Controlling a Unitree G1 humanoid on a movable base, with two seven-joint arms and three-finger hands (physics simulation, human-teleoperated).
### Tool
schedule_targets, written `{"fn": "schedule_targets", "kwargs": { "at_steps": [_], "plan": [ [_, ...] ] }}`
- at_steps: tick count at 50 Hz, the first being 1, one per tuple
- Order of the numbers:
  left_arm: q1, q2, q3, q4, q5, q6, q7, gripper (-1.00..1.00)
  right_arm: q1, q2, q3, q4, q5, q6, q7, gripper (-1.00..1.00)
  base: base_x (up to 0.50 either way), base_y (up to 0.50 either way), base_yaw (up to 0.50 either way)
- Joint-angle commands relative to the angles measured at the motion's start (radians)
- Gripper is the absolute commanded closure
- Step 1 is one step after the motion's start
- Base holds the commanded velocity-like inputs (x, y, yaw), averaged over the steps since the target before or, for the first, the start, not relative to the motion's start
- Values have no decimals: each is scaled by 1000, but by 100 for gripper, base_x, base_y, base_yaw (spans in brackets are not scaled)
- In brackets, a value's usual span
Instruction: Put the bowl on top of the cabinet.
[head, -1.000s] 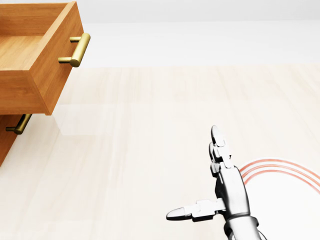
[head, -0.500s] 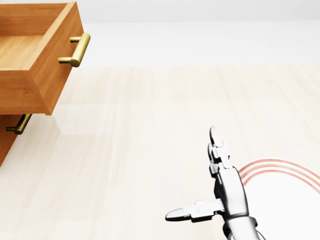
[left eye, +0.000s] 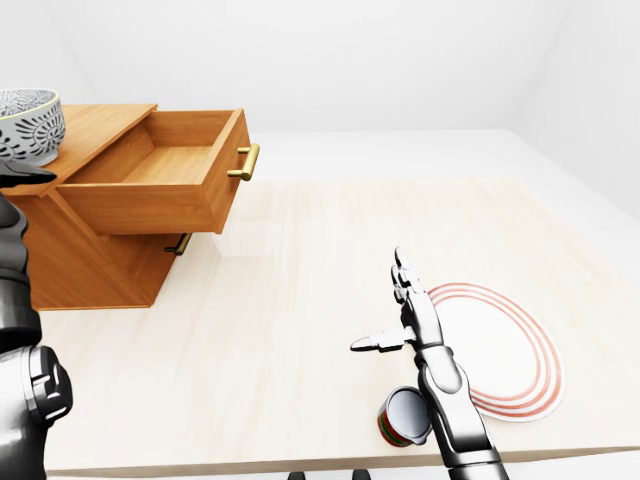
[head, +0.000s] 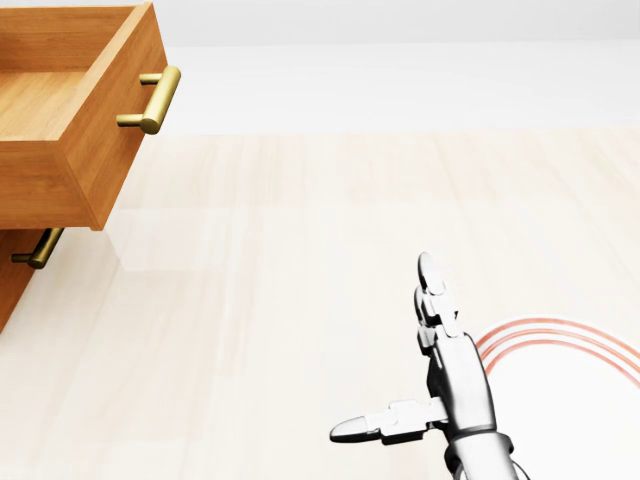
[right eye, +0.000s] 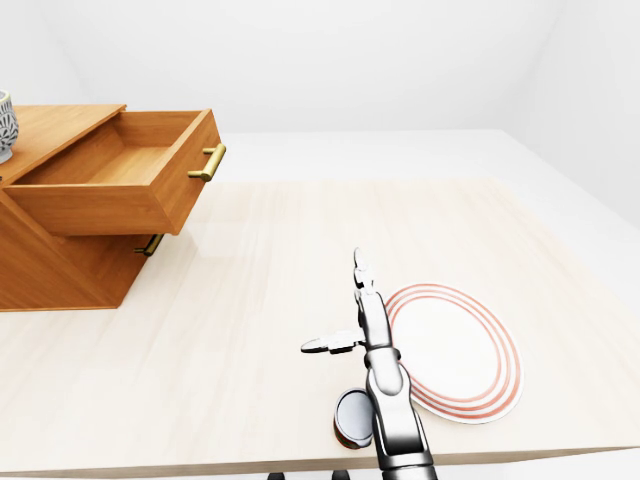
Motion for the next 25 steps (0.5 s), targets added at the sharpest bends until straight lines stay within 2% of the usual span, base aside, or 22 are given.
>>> {"fn": "schedule_targets", "kwargs": {
  "at_steps": [1, 5, 7, 8, 12, 14, 15, 25],
  "plan": [
    [105, -21, 65, -288, -100, 0, 0, -100, -2, 0, 0, 3, -1, -1, -1, -100, 0, 0, 0],
    [171, -27, 112, -492, -155, 0, -19, -100, -1, 1, 2, 4, -2, -3, -1, -100, 0, 0, 0],
    [210, -33, 134, -627, -171, 0, -81, -100, 1, 1, 3, 0, -4, -2, -2, -100, 0, 0, 0],
    [234, -37, 155, -723, -193, 33, -127, -100, 2, 1, 4, -1, -3, -2, -1, -100, 0, 0, 0],
    [298, -44, 199, -933, -220, 118, -213, -100, 5, 1, 3, -6, -3, 0, -1, -100, 0, 0, 0],
    [311, -46, 215, -994, -236, 147, -238, -100, 8, 1, 6, -10, -4, 0, -1, -100, 0, 0, 0],
    [320, -46, 223, -1049, -241, 173, -262, -100, 9, 1, 7, -11, -5, 0, -1, -100, 0, 0, 0],
    [406, -70, 300, -1405, -321, 175, -398, -100, 10, 1, 6, -15, -4, 2, -1, -100, 0, 0, 0]
  ]
}}
